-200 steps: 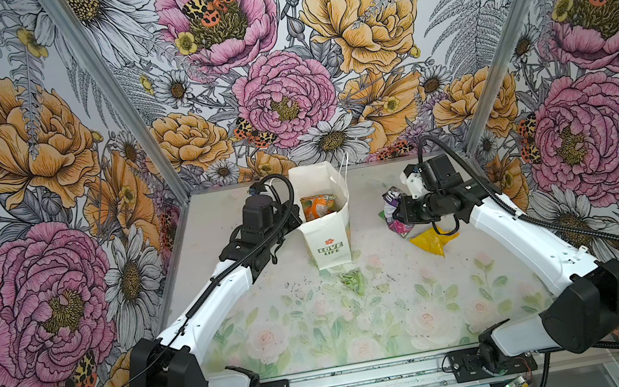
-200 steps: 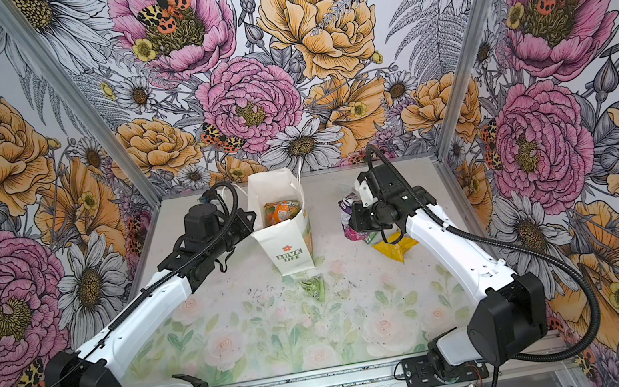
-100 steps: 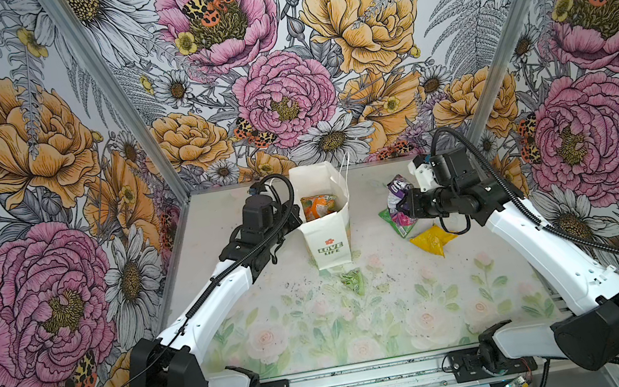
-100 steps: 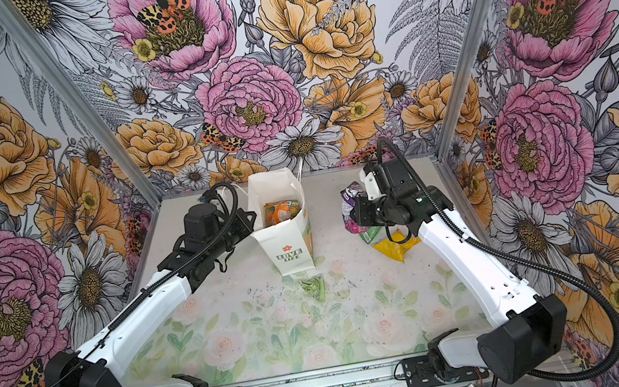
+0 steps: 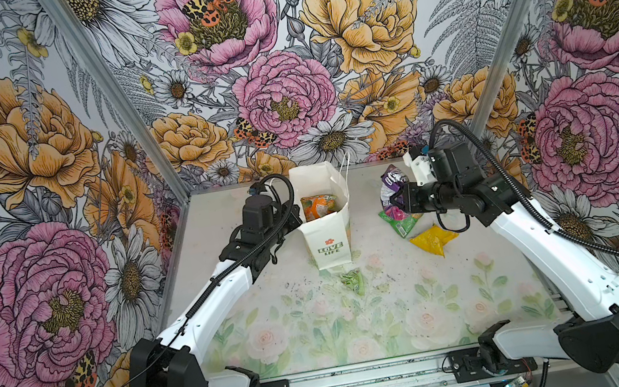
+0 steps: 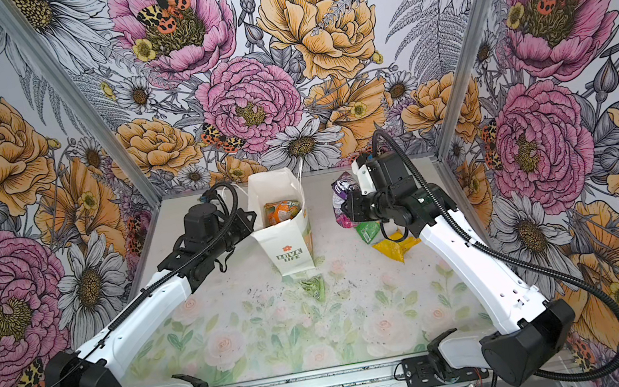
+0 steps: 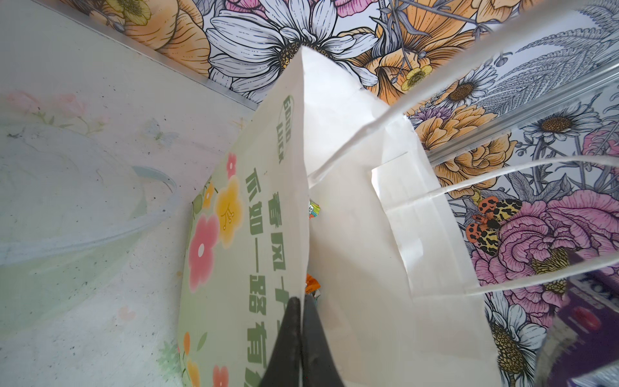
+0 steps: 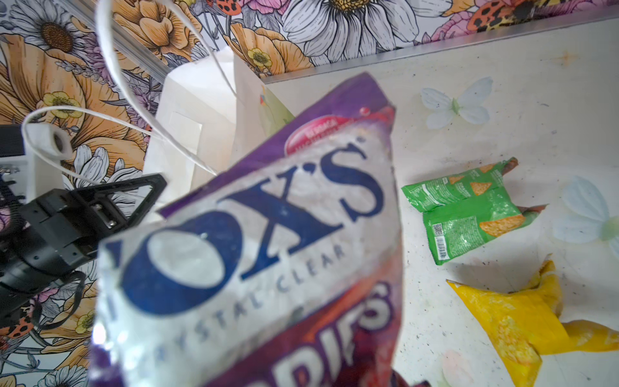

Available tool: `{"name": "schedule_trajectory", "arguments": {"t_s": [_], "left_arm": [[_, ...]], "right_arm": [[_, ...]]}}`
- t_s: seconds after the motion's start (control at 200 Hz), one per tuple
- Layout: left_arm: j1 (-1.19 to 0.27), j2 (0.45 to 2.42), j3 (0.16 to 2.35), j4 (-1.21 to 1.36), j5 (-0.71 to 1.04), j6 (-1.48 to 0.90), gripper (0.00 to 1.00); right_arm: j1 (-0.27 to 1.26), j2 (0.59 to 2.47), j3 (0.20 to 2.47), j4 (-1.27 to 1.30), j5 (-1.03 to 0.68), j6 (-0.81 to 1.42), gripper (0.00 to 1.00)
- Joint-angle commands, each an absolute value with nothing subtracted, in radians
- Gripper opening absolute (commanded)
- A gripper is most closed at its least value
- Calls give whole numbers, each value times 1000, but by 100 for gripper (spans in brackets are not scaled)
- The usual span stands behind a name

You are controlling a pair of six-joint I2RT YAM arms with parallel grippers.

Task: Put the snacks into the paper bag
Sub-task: 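Grasp and lift the purple FOX'S bag with the right gripper, then carry the FOX'S bag over the paper bag held by the left gripper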

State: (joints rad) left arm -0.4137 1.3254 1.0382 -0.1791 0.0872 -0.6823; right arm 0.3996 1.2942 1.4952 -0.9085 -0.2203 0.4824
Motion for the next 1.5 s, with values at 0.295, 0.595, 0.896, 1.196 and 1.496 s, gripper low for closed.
{"name": "schedule_trajectory", "arguments": {"t_s": [0.295, 0.595, 0.896, 1.196, 1.496], "left_arm": [[-404, 1287, 1031, -154, 103, -669, 0], [-399, 1304, 1035, -147, 106, -673, 0], [-402, 1313, 1039, -146, 110, -675, 0], [-400, 1308, 1032, -146, 102, -675, 0], [-399, 1284, 1023, -155, 93, -673, 0]], "right_arm": [[501, 1345, 1696, -878, -144, 505, 0], [560, 1379, 1787, -877, -88, 521, 0], [630, 1466, 1882, -877, -56, 523, 0], [694, 1530, 1949, -877, -17, 523, 0], [763, 1613, 2026, -877, 28, 507, 0]]}}
